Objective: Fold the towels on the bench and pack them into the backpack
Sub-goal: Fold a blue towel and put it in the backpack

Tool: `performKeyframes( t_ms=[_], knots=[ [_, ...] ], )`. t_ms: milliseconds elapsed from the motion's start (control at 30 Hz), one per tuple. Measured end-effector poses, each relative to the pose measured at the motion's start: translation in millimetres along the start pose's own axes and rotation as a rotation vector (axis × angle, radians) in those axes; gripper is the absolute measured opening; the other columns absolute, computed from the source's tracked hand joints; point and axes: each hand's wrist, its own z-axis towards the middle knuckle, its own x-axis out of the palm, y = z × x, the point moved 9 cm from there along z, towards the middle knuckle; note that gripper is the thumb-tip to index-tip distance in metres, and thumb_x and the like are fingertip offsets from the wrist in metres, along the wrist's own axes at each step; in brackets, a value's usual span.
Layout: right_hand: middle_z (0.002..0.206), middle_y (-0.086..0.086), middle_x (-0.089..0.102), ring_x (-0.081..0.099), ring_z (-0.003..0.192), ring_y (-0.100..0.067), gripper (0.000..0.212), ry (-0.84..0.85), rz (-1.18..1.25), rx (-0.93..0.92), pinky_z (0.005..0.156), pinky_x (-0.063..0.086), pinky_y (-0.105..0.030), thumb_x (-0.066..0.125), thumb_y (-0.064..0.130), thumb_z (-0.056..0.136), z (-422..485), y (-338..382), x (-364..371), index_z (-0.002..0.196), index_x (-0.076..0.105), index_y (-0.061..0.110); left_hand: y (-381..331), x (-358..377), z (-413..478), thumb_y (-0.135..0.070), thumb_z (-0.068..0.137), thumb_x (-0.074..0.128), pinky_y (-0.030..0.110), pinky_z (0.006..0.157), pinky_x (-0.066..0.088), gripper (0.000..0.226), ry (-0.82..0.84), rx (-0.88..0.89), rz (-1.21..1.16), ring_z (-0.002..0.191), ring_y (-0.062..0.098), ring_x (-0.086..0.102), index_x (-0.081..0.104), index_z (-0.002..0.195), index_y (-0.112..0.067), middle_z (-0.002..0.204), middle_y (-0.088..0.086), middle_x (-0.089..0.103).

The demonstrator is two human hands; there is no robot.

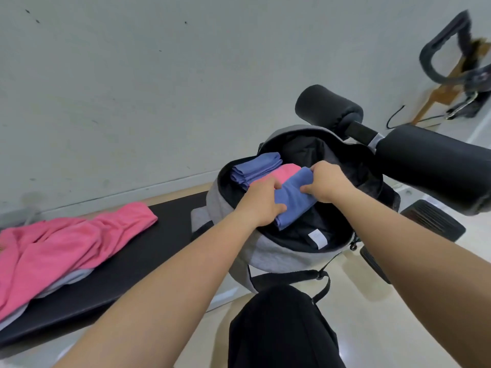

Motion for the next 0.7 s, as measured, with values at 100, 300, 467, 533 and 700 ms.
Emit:
performKeyframes(
  t_ms=[100,300,467,533,700],
  knots=[
    [0.106,-0.019,0.062,0.057,0.083,-0.033,0.026,0.021,-0.11,0.009,0.068,0.043,-0.034,0.071,0.018,0.086,3,0,18,0.091,0.047,0.008,-4,11,5,-0.037,0.087,0.069,0.037,0.084,0.051,0.047,0.023,0.032,0.253,0.108,0.027,0.061,0.056,0.129,-0.018,0.123,0.006,0.063],
    [0.112,-0.018,0.058,0.062,0.095,-0.037,0.016,-0.098,-0.252,0.004,0.068,0.041,-0.035,0.059,0.006,0.09,6,7,15,0.104,0.053,0.005,9,-22,9,-0.044,0.085,0.064,0.038,0.078,0.05,0.037,-0.189,0.144,0.438,0.108,0.021,0.056,0.057,0.117,-0.026,0.119,-0.003,0.055],
    [0.114,-0.018,0.058,0.06,0.103,-0.036,0.024,-0.186,-0.414,-0.048,0.068,0.038,-0.035,0.054,0.001,0.087,-1,17,16,0.111,0.049,0.005,27,3,29,-0.048,0.095,0.049,0.042,0.098,0.048,0.051,0.121,0.131,0.455,0.13,0.021,0.049,0.046,0.143,-0.032,0.148,-0.007,0.046],
    [0.111,-0.013,0.058,0.056,0.103,-0.032,0.029,-0.258,-0.529,-0.102,0.066,0.036,-0.034,0.058,0.003,0.083,-5,20,14,0.11,0.051,0.009,31,6,33,-0.052,0.095,0.045,0.045,0.099,0.047,0.049,0.144,0.111,0.461,0.13,0.021,0.05,0.048,0.141,-0.034,0.146,-0.007,0.048],
    [0.117,-0.01,0.064,0.056,0.104,-0.035,0.037,-0.298,-0.329,-0.323,0.08,0.045,-0.04,0.045,0.022,0.089,-22,34,31,0.121,0.064,0.017,32,13,31,-0.051,0.097,0.039,0.046,0.089,0.051,0.034,0.155,0.14,0.485,0.118,0.025,0.056,0.058,0.117,-0.031,0.13,-0.005,0.055]
  ],
)
